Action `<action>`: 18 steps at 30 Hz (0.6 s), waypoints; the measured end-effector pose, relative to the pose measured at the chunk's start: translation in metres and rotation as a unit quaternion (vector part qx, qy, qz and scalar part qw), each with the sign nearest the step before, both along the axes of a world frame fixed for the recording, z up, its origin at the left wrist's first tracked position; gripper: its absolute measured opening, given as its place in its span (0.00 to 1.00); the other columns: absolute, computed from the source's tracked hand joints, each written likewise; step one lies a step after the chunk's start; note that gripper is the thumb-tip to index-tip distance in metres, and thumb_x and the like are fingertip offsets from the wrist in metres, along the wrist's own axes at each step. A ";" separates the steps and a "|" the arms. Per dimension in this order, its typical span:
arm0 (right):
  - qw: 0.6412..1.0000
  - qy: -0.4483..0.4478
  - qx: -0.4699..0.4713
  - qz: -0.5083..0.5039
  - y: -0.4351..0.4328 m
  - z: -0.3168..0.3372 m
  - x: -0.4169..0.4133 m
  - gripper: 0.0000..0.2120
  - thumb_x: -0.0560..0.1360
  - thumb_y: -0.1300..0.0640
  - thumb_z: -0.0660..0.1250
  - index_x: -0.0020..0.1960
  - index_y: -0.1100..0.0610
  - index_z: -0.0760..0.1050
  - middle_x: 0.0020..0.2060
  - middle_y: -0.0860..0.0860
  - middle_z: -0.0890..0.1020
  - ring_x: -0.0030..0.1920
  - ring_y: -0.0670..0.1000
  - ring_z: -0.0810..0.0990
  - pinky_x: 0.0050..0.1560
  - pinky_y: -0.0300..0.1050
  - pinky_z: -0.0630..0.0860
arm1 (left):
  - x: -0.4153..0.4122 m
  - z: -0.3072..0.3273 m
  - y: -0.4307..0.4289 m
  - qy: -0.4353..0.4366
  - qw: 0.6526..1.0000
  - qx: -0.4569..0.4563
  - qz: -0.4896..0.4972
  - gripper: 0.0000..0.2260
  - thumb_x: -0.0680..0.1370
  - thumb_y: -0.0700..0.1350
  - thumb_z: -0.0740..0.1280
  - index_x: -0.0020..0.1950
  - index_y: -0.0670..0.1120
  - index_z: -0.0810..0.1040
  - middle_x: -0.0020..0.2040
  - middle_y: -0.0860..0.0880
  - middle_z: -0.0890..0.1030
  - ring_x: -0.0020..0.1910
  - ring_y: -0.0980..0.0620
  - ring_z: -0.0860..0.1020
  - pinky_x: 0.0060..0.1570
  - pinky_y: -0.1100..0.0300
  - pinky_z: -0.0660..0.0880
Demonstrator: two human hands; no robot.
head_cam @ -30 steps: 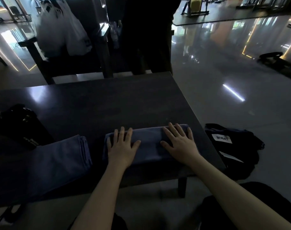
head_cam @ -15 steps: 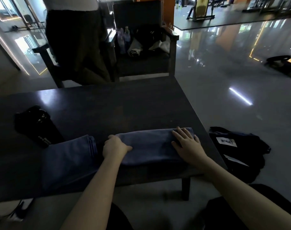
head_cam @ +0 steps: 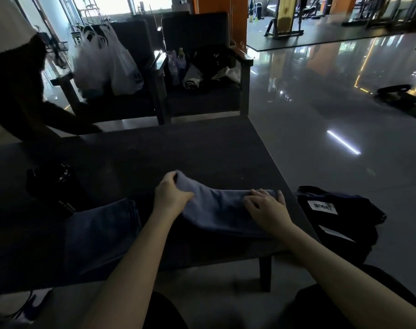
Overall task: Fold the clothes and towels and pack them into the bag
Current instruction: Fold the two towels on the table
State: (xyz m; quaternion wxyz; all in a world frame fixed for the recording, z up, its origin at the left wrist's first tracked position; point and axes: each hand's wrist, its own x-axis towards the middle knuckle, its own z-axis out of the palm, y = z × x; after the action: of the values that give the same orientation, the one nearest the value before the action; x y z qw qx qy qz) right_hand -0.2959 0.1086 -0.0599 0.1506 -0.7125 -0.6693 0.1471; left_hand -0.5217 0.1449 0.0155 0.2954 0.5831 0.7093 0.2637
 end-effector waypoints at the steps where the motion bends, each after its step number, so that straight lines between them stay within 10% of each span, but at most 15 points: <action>1: 0.999 0.048 0.013 -0.018 0.001 0.005 -0.001 0.19 0.81 0.47 0.51 0.60 0.51 0.77 0.64 0.50 0.77 0.68 0.48 0.69 0.74 0.54 0.42 | 0.007 0.006 -0.002 0.015 0.999 0.039 -0.030 0.33 0.72 0.40 0.73 0.74 0.47 0.63 0.70 0.45 0.71 0.67 0.46 0.70 0.57 0.61 0.68; 4: 0.961 0.267 0.027 -0.072 0.004 0.028 -0.003 0.22 0.81 0.46 0.53 0.49 0.56 0.82 0.38 0.52 0.83 0.43 0.50 0.80 0.59 0.47 0.69 | 0.033 0.016 -0.011 0.037 0.985 0.103 -0.130 0.33 0.73 0.40 0.72 0.75 0.50 0.62 0.66 0.48 0.75 0.64 0.51 0.73 0.57 0.64 0.68; 8: 0.885 0.452 -0.002 -0.109 0.018 0.045 0.002 0.23 0.78 0.42 0.58 0.40 0.58 0.81 0.37 0.55 0.84 0.44 0.55 0.82 0.55 0.52 0.77 | 0.062 0.011 -0.027 0.074 0.956 0.138 -0.249 0.25 0.75 0.40 0.68 0.71 0.50 0.67 0.59 0.50 0.80 0.57 0.53 0.78 0.58 0.56 0.75; 18: 0.923 0.373 -0.038 -0.084 0.028 0.038 0.014 0.08 0.72 0.53 0.72 0.47 0.55 0.78 0.40 0.50 0.81 0.43 0.49 0.80 0.38 0.37 0.74 | 0.080 -0.026 -0.038 0.120 0.916 0.105 -0.369 0.21 0.75 0.43 0.66 0.67 0.50 0.70 0.61 0.47 0.78 0.60 0.48 0.75 0.62 0.53 0.71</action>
State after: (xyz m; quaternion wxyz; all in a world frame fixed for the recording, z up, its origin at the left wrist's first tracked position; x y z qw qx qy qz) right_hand -0.2823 0.1367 -0.0221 0.3742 -0.6649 -0.4960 0.4146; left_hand -0.4413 0.1073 -0.0109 0.2216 0.8584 0.4420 0.1365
